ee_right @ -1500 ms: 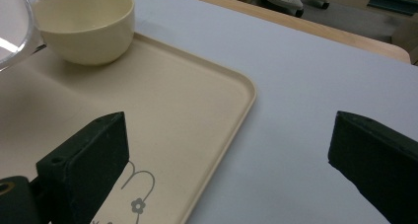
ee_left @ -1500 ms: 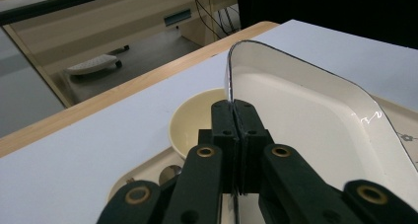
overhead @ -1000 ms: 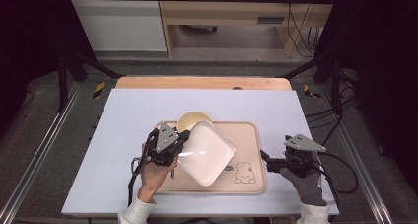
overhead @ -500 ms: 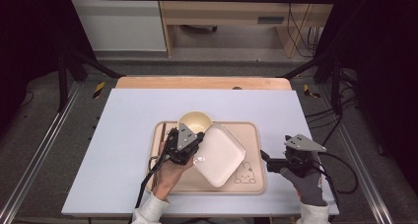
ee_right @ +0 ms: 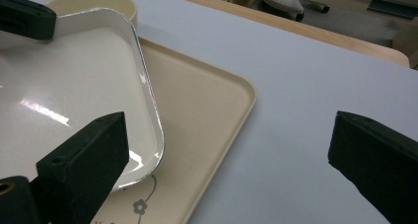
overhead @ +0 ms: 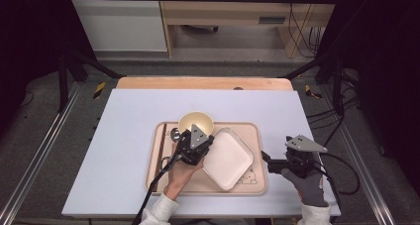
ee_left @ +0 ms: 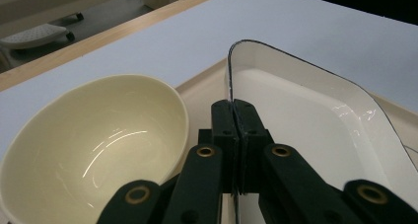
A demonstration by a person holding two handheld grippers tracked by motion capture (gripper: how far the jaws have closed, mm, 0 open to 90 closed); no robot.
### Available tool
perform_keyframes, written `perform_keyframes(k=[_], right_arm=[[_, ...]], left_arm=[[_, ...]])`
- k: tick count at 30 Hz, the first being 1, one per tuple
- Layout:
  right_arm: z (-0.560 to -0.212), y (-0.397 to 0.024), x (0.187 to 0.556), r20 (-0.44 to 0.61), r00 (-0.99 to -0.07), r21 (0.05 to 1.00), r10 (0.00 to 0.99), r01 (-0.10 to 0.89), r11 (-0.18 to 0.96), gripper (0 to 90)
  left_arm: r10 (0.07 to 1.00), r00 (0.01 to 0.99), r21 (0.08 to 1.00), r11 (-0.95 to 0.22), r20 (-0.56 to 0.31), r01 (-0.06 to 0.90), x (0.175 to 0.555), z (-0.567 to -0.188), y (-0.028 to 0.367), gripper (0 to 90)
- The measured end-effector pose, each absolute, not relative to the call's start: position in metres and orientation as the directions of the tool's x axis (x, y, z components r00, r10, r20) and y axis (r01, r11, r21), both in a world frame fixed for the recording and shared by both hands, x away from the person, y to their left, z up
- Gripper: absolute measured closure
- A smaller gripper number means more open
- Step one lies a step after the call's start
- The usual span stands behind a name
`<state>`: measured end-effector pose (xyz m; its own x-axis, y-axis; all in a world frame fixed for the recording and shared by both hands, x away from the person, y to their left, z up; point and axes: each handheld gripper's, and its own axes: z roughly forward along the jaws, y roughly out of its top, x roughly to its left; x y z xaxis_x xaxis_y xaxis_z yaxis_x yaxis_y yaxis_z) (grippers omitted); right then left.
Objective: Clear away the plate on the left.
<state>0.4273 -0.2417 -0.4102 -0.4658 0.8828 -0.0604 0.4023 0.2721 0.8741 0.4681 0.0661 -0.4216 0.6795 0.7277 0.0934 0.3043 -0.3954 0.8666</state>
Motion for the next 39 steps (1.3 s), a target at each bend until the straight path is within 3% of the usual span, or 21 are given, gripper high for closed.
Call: perform_keyframes(k=[11, 39], right_arm=[[-0.41, -0.242, 0.427, -0.059, -0.466, 0.874, 0.883, 0.403, 0.271, 2.3], [-0.412, -0.24, 0.428, -0.059, -0.469, 0.871, 0.881, 0.407, 0.275, 2.4]], left_arm=[[0.725, 0.687, 0.857, -0.388, 0.057, 0.339, 0.474, -0.431, 0.058, 88.8], [0.724, 0.683, 0.738, -0.513, 0.097, 0.439, 0.491, -0.462, 0.042, 83.2]])
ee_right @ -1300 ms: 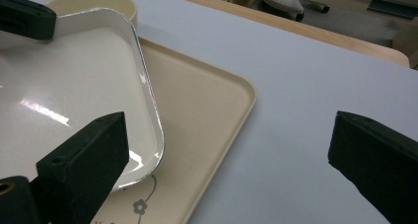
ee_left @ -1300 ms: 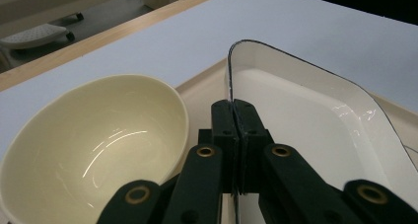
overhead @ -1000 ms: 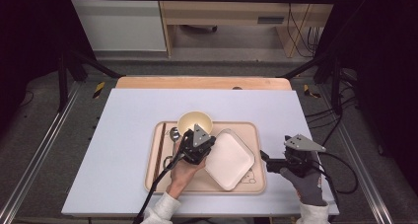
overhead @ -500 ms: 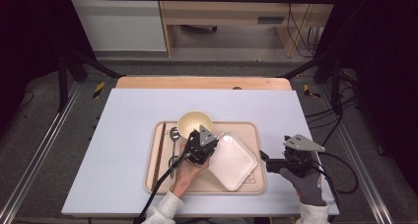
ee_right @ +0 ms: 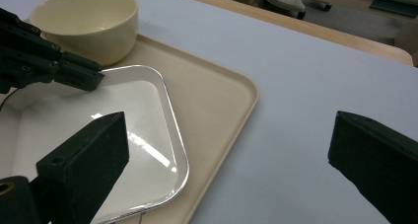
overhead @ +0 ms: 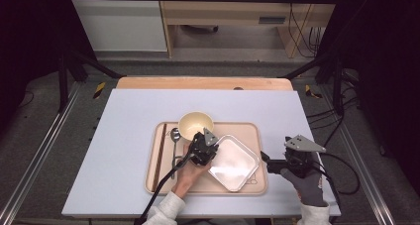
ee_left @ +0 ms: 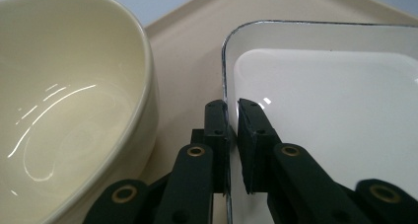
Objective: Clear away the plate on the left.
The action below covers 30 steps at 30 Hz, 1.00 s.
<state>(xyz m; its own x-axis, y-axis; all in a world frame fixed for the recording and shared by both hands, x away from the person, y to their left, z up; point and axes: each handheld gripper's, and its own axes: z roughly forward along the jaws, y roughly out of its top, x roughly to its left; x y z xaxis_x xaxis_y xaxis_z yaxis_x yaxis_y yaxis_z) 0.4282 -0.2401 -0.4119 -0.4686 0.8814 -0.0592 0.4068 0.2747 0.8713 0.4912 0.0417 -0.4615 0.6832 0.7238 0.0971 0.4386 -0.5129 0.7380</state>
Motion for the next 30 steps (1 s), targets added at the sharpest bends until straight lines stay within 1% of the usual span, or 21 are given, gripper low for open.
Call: perform_keyframes(k=[7, 17, 20, 25, 30], right_arm=[[-0.412, -0.24, 0.428, -0.059, -0.47, 0.869, 0.881, 0.41, 0.277, 2.3], [-0.412, -0.24, 0.428, -0.063, -0.47, 0.869, 0.88, 0.407, 0.28, 2.3], [-0.412, -0.24, 0.428, -0.063, -0.471, 0.869, 0.88, 0.407, 0.28, 2.3], [-0.412, -0.24, 0.428, -0.062, -0.47, 0.87, 0.881, 0.408, 0.279, 2.3], [-0.412, -0.241, 0.428, -0.062, -0.468, 0.871, 0.881, 0.405, 0.276, 2.1]], left_arm=[[0.725, 0.685, 0.718, -0.518, 0.079, 0.465, 0.495, -0.467, 0.041, 82.0], [0.726, 0.681, 0.709, -0.529, 0.094, 0.466, 0.495, -0.47, 0.039, 80.4], [0.723, 0.682, 0.707, -0.537, 0.105, 0.46, 0.494, -0.469, 0.04, 75.8], [0.714, 0.693, 0.723, -0.53, 0.1, 0.443, 0.486, -0.461, 0.042, 67.7], [0.7, 0.711, 0.76, -0.501, 0.074, 0.414, 0.475, -0.448, 0.048, 59.2]])
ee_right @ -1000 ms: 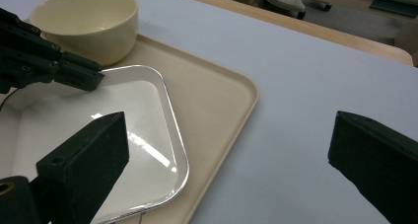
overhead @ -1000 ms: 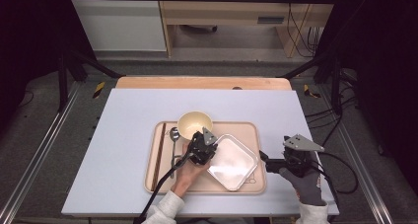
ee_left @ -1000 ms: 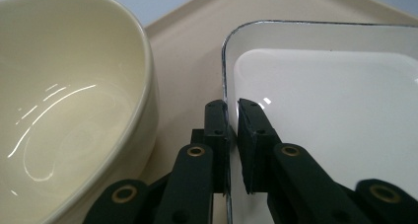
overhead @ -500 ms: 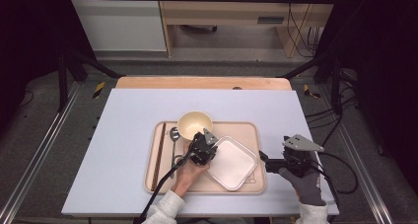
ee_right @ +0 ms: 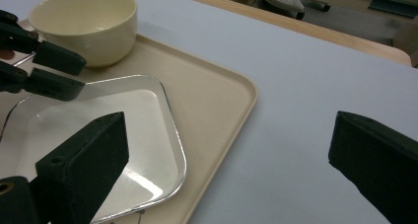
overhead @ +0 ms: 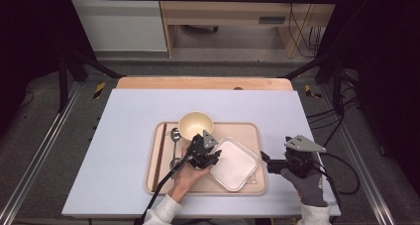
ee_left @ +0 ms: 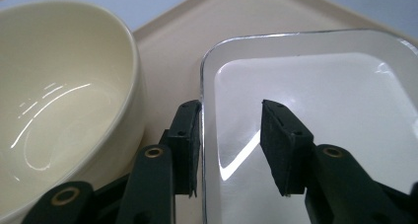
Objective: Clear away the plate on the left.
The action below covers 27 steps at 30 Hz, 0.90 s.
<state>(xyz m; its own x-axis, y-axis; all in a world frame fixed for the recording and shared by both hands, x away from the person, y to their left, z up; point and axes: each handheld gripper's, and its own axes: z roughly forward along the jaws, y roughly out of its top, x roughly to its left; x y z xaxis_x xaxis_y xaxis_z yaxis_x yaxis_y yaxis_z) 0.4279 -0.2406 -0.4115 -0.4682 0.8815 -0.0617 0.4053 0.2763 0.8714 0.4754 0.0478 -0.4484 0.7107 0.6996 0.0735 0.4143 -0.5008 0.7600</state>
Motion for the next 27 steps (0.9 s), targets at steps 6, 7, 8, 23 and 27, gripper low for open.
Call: perform_keyframes(k=[6, 7, 8, 23, 27], right_arm=[[-0.411, -0.241, 0.428, -0.06, -0.467, 0.874, 0.882, 0.403, 0.273, 1.9], [-0.411, -0.241, 0.428, -0.059, -0.467, 0.874, 0.882, 0.403, 0.272, 1.9], [-0.412, -0.241, 0.428, -0.061, -0.466, 0.873, 0.883, 0.403, 0.274, 1.9], [-0.411, -0.242, 0.427, -0.058, -0.461, 0.875, 0.886, 0.403, 0.267, 1.3], [-0.411, -0.242, 0.427, -0.062, -0.459, 0.874, 0.886, 0.403, 0.27, 1.3]], left_arm=[[0.688, 0.722, 0.791, -0.479, 0.069, 0.381, 0.463, -0.431, 0.061, 48.5], [0.685, 0.725, 0.793, -0.48, 0.072, 0.374, 0.461, -0.428, 0.064, 47.0], [0.686, 0.725, 0.801, -0.469, 0.065, 0.372, 0.461, -0.426, 0.066, 45.5], [0.716, 0.694, 0.849, -0.411, 0.075, 0.333, 0.447, -0.406, 0.121, 28.7], [0.741, 0.666, 0.856, -0.396, 0.084, 0.333, 0.445, -0.406, 0.138, 24.4]])
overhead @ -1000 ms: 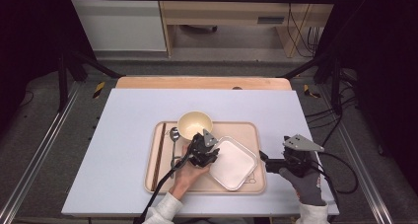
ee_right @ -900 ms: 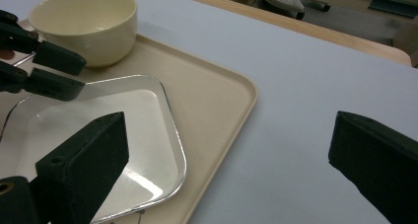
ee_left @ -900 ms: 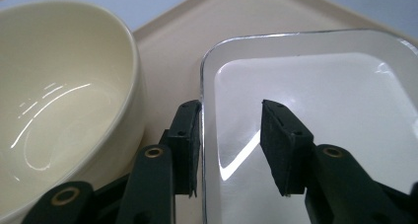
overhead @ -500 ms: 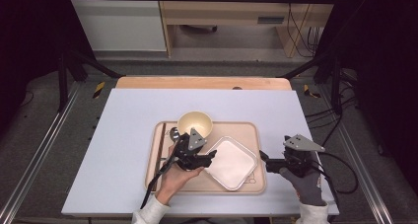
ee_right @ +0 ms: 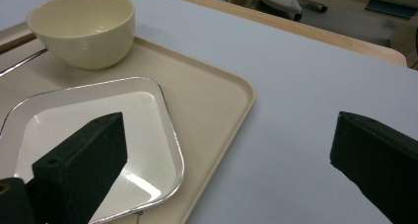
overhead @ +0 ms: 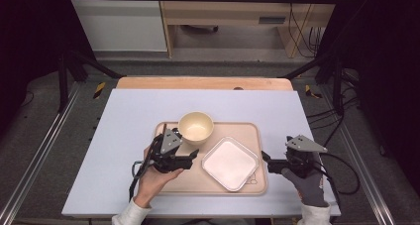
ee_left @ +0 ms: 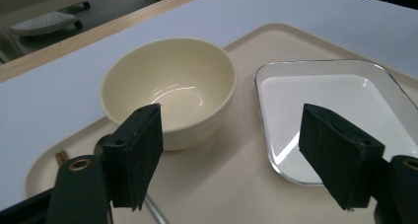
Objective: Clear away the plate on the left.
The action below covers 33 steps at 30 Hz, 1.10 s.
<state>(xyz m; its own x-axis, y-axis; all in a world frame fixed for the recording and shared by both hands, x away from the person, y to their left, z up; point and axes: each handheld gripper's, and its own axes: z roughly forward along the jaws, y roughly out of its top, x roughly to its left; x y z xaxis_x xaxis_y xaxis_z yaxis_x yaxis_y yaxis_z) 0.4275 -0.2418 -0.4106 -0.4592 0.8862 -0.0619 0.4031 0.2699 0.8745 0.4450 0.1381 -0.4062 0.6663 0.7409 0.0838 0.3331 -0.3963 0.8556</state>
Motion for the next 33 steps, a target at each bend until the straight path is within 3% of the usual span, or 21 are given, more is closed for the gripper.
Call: perform_keyframes(k=[24, 33], right_arm=[[-0.413, -0.242, 0.429, -0.078, -0.452, 0.865, 0.888, 0.413, 0.286, 0.9], [-0.412, -0.243, 0.429, -0.082, -0.451, 0.866, 0.889, 0.409, 0.287, 1.0]], left_arm=[[0.839, 0.543, 0.871, -0.298, 0.044, 0.391, 0.438, -0.423, 0.227, 20.0], [0.852, 0.522, 0.875, -0.273, 0.027, 0.4, 0.437, -0.426, 0.24, 19.9]])
